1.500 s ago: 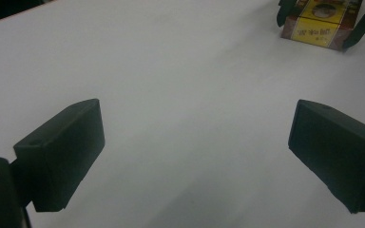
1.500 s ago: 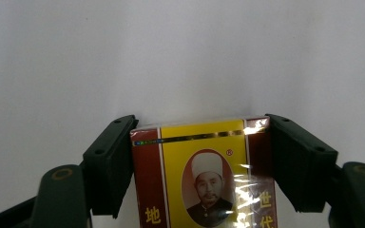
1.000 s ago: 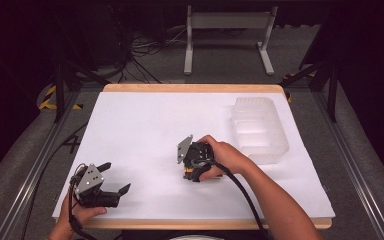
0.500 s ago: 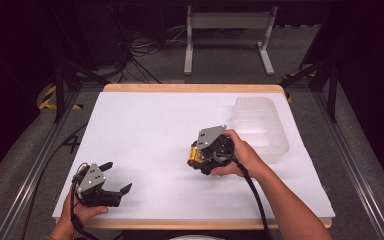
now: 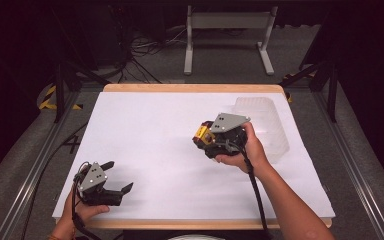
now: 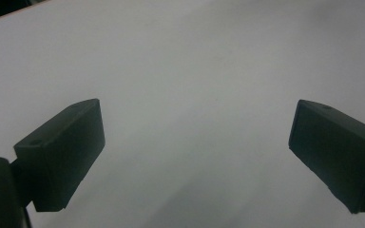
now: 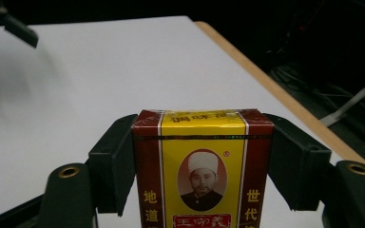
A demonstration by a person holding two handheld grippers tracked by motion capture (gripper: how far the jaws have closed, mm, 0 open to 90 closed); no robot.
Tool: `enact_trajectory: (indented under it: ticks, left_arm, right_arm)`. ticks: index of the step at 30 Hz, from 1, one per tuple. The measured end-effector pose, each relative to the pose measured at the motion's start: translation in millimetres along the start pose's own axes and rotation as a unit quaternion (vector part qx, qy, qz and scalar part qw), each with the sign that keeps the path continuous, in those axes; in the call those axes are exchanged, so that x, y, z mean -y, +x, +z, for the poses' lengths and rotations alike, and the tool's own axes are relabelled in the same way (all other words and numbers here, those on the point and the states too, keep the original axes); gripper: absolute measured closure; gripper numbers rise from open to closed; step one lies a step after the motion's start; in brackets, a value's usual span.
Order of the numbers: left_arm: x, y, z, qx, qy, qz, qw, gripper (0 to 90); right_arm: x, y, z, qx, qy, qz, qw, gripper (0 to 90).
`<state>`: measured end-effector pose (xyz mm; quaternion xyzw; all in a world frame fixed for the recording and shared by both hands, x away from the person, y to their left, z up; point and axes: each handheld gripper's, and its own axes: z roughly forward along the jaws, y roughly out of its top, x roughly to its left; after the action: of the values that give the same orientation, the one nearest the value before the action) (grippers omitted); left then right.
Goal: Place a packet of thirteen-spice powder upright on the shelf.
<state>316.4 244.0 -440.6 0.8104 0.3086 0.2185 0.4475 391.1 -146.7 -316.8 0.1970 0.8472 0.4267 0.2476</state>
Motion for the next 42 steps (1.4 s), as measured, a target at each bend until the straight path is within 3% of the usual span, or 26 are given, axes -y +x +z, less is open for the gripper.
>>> enact_trajectory:
  ticks: [7,11,17,22,25,31,42]
  left_arm:
    - [-0.1,0.1,-0.3,-0.001,0.001,0.0,1.0,5.2]
    - [0.1,0.0,0.3,-0.002,0.002,-0.002,1.0,5.2]
    - [0.0,0.3,0.0,-0.003,0.002,0.0,1.0,5.2]
    - [0.1,0.2,0.4,-0.002,0.004,0.0,1.0,5.3]
    - [0.0,0.0,0.6,-0.002,0.003,0.0,1.0,5.2]
    - [-0.1,0.2,1.2,-0.003,0.004,0.002,1.0,5.2]
    - [-0.1,-0.3,1.6,-0.005,0.005,0.002,1.0,5.3]
  right_arm:
    - [-0.8,-18.8,-16.6,0.042,-0.03,0.029,0.9982,32.9]
    - [3.6,-31.1,-26.8,0.076,-0.039,0.05,0.9951,32.9]
    - [16.1,-49.6,-38.0,0.122,-0.054,0.095,0.9865,32.9]
    - [33.1,-66.4,-44.7,0.165,-0.053,0.143,0.9745,32.9]
    - [42.8,-73.5,-46.6,0.179,-0.05,0.16,0.9696,32.9]
    - [60.4,-81.2,-47.5,0.203,-0.044,0.176,0.9622,32.9]
    - [78.4,-89.2,-49.3,0.227,-0.041,0.194,0.9535,32.9]
